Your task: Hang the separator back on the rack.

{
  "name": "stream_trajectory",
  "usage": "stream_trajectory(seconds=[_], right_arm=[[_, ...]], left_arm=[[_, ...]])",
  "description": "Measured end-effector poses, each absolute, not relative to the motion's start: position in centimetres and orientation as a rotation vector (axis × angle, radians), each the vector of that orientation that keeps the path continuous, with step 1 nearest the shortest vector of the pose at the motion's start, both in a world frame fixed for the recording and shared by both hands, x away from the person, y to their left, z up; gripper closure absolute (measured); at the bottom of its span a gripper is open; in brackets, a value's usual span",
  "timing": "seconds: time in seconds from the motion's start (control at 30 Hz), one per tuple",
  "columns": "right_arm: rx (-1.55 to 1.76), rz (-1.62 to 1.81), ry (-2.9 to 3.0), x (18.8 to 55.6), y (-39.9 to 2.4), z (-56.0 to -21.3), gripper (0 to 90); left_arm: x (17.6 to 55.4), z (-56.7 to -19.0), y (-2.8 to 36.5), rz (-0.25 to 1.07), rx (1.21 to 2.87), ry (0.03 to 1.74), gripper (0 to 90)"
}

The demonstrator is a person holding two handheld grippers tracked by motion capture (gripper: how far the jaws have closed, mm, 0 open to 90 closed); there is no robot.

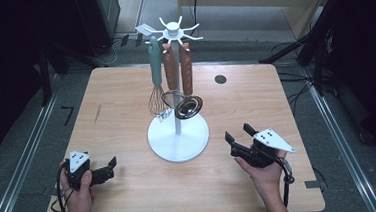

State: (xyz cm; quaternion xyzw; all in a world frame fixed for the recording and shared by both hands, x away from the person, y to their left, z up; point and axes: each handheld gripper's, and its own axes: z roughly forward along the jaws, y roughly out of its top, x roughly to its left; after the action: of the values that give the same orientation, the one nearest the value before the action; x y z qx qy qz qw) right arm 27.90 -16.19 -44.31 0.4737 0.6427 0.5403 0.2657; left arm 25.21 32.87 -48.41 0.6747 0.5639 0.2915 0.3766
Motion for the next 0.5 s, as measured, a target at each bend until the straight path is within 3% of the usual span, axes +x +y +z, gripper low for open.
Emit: stream_trajectory(seconds=[0.5], right_arm=[[1.359, 1.422, 1.688, 27.5, -19.1, -46.0, 28.0]], left_arm=[[25.2, -48.4, 32.8, 0.745, 1.73, 1.443, 0.0]])
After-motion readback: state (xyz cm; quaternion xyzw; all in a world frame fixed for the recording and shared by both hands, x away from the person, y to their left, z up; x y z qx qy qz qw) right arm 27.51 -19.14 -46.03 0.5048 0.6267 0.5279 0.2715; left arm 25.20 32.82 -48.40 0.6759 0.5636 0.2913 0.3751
